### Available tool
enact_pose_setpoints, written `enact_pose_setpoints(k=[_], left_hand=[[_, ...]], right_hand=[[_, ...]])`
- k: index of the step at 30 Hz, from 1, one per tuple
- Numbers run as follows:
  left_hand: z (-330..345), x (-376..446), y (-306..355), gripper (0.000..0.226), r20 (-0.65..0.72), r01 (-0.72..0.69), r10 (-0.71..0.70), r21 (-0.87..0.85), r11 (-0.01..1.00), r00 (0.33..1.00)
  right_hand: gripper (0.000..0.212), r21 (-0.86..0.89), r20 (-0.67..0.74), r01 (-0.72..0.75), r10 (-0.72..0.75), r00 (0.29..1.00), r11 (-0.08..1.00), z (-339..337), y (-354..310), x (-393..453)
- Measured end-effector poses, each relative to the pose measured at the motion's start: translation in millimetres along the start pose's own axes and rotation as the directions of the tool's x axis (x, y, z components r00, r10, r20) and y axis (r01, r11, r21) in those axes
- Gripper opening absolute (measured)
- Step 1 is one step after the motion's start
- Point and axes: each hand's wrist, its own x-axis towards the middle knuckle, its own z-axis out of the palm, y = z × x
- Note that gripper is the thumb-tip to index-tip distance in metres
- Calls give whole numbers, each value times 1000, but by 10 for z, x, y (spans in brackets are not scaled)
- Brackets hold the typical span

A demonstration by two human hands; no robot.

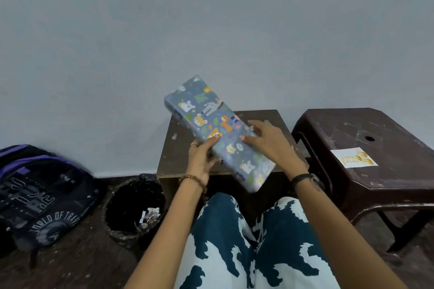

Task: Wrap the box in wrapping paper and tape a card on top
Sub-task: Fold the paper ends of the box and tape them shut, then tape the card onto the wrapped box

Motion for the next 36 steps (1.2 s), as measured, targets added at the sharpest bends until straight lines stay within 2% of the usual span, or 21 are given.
enact_pose_setpoints(k=[2, 4, 7, 10, 13, 15, 16, 18, 20, 21, 22, 23, 24, 25, 27, 29, 31, 34, 36], left_hand=[[122, 22, -99, 32, -90, 30, -48, -188, 982, 995], [232, -5, -179, 39, -192, 66, -130, -306, 950, 973], [315, -46, -314, 51, -322, 92, -231, -393, 915, 918], [262, -75, -471, 55, -358, 103, -256, -395, 913, 898], [158, -44, -538, 48, -279, 159, -273, -371, 915, 921], [74, -35, -539, 43, -201, 232, -297, -294, 927, 933], [22, -32, -521, 39, -173, 285, -318, -191, 939, 932], [-96, -51, -464, 40, -126, 371, -352, 195, 908, 927], [-204, -61, -442, 51, -99, 292, -286, 546, 785, 953], [-238, -50, -433, 51, -95, 181, -158, 664, 726, 983], [-254, -35, -427, 49, -76, 35, 38, 772, 634, 996], [-249, -7, -417, 45, -10, -119, 256, 867, 483, 967], [-221, 26, -407, 38, 111, -250, 411, 920, 303, 905], [-188, 74, -396, 29, 244, -344, 456, 927, 150, 856], [-185, 222, -457, 39, 412, -409, 308, 909, -76, 858], [-267, 336, -542, 47, 407, -366, 156, 899, -239, 900], [-345, 376, -597, 49, 381, -316, 135, 883, -348, 915], [-322, 397, -596, 49, 364, -315, 126, 902, -296, 923], [-278, 393, -575, 48, 329, -288, 115, 917, -275, 937]], right_hand=[[59, -105, -27, 22, -25, 999, 994, 139, 43, 1], [62, -229, 56, 106, -95, 994, 968, 311, 98, -57], [65, -481, 147, 272, -230, 962, 834, 521, 244, -178], [61, -538, 71, 316, -332, 941, 781, 632, 452, -238], [60, -537, -32, 297, -370, 928, 789, 703, 592, -245], [57, -521, -70, 273, -360, 930, 808, 731, 646, -237], [55, -521, -95, 256, -354, 930, 814, 749, 674, -227], [51, -517, -111, 222, -323, 940, 827, 794, 733, -204], [43, -474, -136, 157, -249, 959, 867, 845, 776, -175], [39, -453, -155, 114, -203, 967, 884, 870, 778, -161], [38, -438, -167, 85, -174, 970, 895, 905, 771, -142], [40, -427, -167, 80, -166, 972, 901, 936, 733, -118], [41, -413, -157, 97, -176, 972, 906, 974, 676, -90], [41, -378, -137, 127, -191, 972, 917, 1019, 611, -54], [40, -252, -73, 172, -196, 978, 952, 1131, 498, 36], [44, -232, 38, 171, -167, 985, 958, 1244, 466, 127], [48, -338, 100, 159, -133, 986, 928, 1282, 531, 176], [54, -476, 56, 68, -46, 997, 877, 1145, 709, 173], [57, -508, 3, -31, 38, 999, 861, 1003, 830, 171]])
